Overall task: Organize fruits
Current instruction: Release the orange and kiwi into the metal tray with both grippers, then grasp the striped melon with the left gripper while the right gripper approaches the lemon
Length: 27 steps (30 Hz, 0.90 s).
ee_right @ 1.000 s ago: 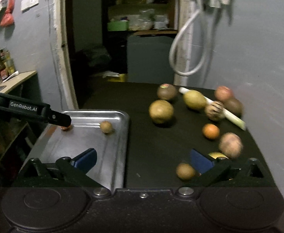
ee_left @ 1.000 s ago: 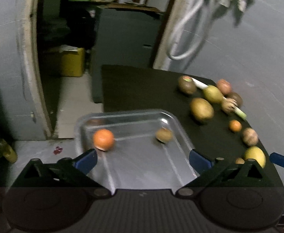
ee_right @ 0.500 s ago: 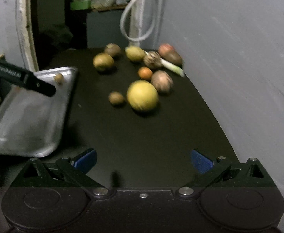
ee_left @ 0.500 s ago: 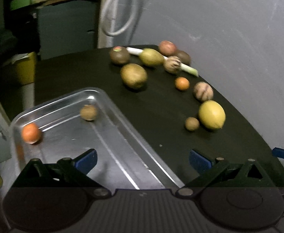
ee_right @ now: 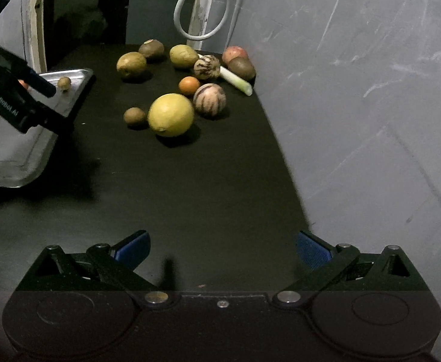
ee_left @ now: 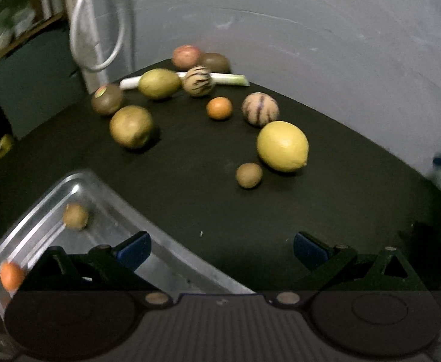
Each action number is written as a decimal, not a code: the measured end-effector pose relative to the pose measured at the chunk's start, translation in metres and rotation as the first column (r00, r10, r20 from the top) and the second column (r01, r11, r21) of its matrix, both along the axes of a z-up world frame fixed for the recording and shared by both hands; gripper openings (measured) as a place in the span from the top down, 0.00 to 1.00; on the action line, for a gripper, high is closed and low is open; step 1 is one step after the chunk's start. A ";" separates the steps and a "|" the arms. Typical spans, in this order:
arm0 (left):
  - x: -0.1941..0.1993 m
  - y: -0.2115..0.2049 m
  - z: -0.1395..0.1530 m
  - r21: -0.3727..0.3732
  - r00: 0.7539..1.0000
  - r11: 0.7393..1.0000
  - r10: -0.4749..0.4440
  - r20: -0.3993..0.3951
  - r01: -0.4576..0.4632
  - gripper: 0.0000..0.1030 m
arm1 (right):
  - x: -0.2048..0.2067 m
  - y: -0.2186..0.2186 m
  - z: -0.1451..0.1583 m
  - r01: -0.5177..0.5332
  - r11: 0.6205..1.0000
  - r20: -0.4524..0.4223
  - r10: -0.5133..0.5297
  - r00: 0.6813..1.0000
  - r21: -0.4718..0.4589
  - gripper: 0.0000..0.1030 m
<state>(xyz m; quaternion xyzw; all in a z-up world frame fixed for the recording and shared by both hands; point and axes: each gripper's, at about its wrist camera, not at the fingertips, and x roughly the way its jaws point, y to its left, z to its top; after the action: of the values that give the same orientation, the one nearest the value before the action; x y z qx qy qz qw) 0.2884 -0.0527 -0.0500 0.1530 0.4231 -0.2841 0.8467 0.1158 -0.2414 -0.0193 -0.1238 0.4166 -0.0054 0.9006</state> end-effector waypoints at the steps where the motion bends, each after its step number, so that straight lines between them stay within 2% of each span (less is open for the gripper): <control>1: 0.001 -0.004 0.000 0.012 1.000 1.000 -0.015 0.009 0.015 0.01 | 0.003 -0.003 0.002 -0.008 1.000 0.000 0.008 1.000 -0.016 0.01; 6: 0.006 -0.014 -0.001 0.039 0.998 0.998 -0.053 0.037 0.051 0.01 | 0.012 -0.013 0.012 -0.052 0.996 0.008 0.053 0.999 -0.077 0.01; 10: 0.009 -0.019 -0.003 0.044 0.997 0.997 -0.061 0.049 0.059 0.01 | 0.023 -0.016 0.019 -0.081 0.994 0.025 0.083 0.996 -0.069 0.01; 14: 0.012 -0.025 -0.001 0.061 0.992 0.993 -0.103 0.068 0.099 0.01 | 0.036 -0.012 0.021 -0.154 0.984 0.029 0.157 0.987 -0.090 0.01; 22: 0.040 -0.036 0.013 0.157 0.959 0.960 -0.252 0.131 0.231 0.01 | 0.055 -0.005 0.011 -0.287 0.953 0.006 0.289 0.957 -0.092 0.01; 27: 0.072 -0.043 0.023 0.164 0.951 0.954 -0.276 0.138 0.253 0.01 | 0.061 -0.001 0.001 -0.338 0.938 -0.014 0.338 0.941 -0.078 0.01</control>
<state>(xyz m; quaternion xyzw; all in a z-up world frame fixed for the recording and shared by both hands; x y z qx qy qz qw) 0.3607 -0.0953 -0.0273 0.2914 0.3490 -0.3508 0.8187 0.1773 -0.2427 -0.0182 -0.2292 0.3886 0.1328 0.8825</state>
